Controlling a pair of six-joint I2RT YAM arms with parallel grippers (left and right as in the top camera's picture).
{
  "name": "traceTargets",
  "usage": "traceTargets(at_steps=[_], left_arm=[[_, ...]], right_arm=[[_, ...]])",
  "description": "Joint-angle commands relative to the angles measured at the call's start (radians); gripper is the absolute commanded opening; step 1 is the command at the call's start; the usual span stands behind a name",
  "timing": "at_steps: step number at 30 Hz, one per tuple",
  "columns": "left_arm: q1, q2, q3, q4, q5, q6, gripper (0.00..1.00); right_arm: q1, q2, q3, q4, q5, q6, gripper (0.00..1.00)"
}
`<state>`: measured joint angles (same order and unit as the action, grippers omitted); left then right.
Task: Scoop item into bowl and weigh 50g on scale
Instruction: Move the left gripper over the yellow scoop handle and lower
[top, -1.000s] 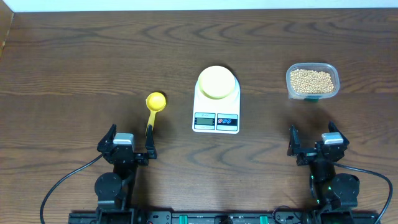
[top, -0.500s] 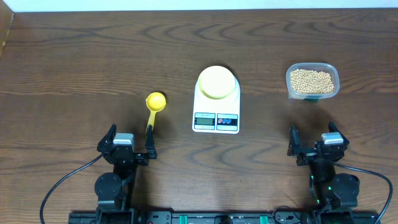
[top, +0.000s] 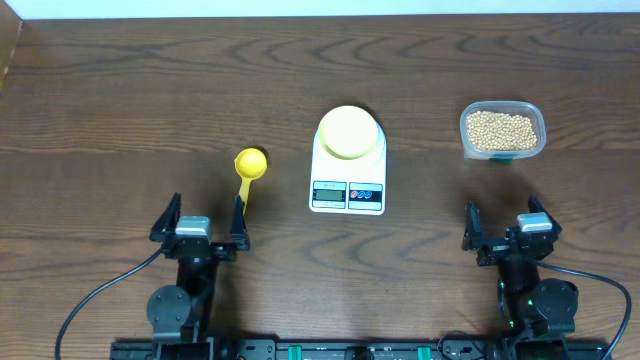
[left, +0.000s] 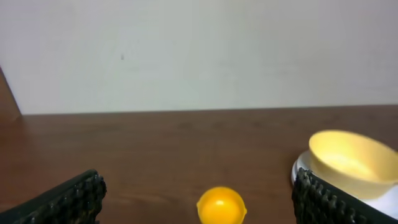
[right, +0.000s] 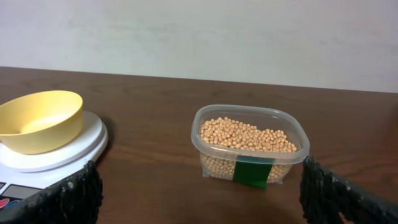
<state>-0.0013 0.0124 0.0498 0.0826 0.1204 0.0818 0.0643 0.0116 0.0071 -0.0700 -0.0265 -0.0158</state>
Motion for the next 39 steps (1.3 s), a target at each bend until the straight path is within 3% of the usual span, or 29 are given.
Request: traceTargets(at_steps=[1, 11, 24, 27, 39], left_arm=[[-0.002, -0.001, 0.082, 0.009, -0.010, -0.002, 0.98], [-0.002, 0.152, 0.248, 0.010, -0.010, -0.002, 0.98], [-0.002, 0.682, 0.623, -0.085, -0.008, -0.002, 0.98], [-0.002, 0.800, 0.729, -0.172, -0.008, -0.001, 0.98], [0.043, 1.286, 1.217, -0.784, 0.011, -0.002, 0.98]], right_arm=[[-0.002, -0.006, -0.002, -0.004, 0.001, -0.016, 0.99], [-0.002, -0.006, -0.002, -0.004, 0.001, -0.015, 0.99], [-0.002, -0.006, -0.002, -0.004, 0.001, -0.016, 0.99], [-0.002, -0.006, -0.002, -0.004, 0.001, -0.016, 0.99], [-0.002, -0.006, -0.002, -0.004, 0.001, -0.015, 0.99]])
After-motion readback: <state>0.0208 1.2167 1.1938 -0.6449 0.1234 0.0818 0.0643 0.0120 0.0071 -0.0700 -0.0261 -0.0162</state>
